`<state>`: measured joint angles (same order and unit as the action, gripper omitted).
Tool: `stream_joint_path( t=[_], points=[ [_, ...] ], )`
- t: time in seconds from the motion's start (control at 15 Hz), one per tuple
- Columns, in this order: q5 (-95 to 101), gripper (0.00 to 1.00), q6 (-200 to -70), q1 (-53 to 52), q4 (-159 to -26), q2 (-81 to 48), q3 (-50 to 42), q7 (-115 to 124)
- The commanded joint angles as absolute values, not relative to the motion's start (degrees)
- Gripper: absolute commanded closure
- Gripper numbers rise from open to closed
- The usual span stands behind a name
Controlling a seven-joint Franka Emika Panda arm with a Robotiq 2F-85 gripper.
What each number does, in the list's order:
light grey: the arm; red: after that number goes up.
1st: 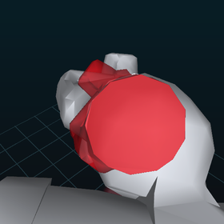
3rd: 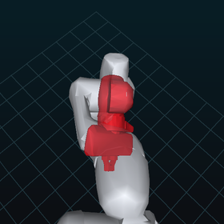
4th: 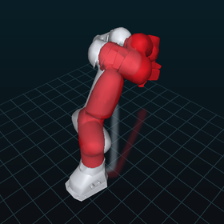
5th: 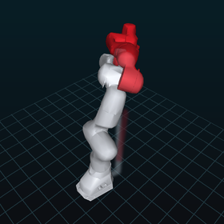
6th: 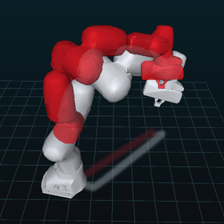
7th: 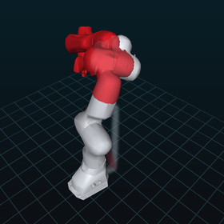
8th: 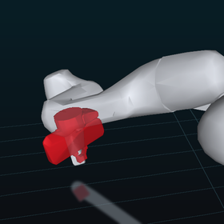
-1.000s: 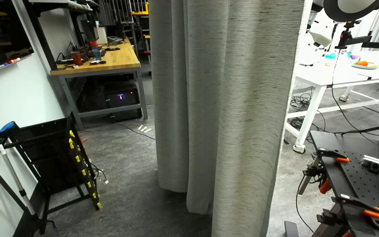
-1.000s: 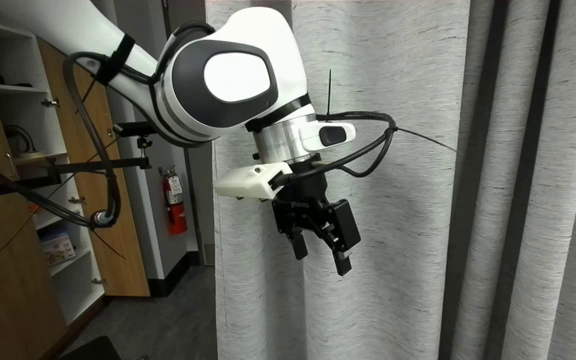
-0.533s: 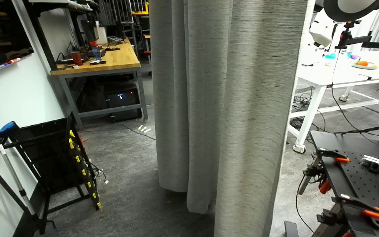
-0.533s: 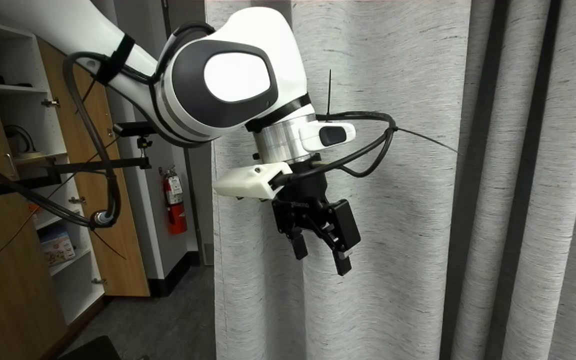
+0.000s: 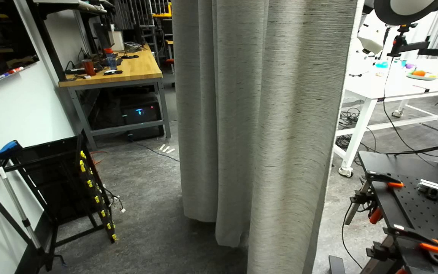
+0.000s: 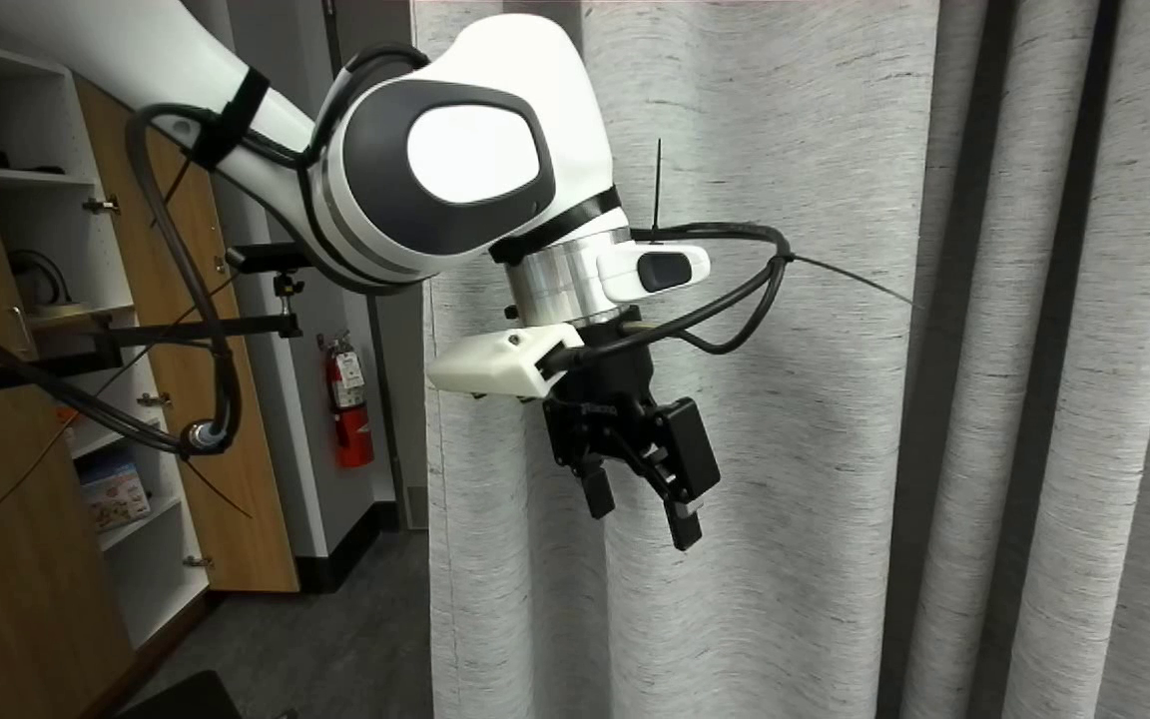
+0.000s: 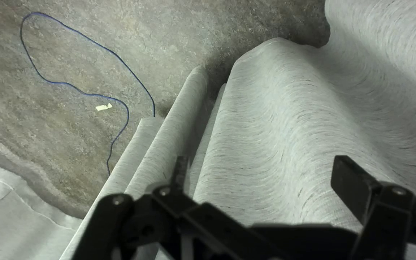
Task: Pull the curtain to the left
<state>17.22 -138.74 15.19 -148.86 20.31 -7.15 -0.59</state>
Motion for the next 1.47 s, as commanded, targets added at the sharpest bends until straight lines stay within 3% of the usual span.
stream_joint_path(
  t=[0.0,1.4],
  points=[
    [17.38,0.0,-138.57,14.78,-148.77,20.35,-7.55,-0.49],
    [17.72,0.0,-139.33,15.23,-148.89,20.37,-7.43,0.82]
  ],
)
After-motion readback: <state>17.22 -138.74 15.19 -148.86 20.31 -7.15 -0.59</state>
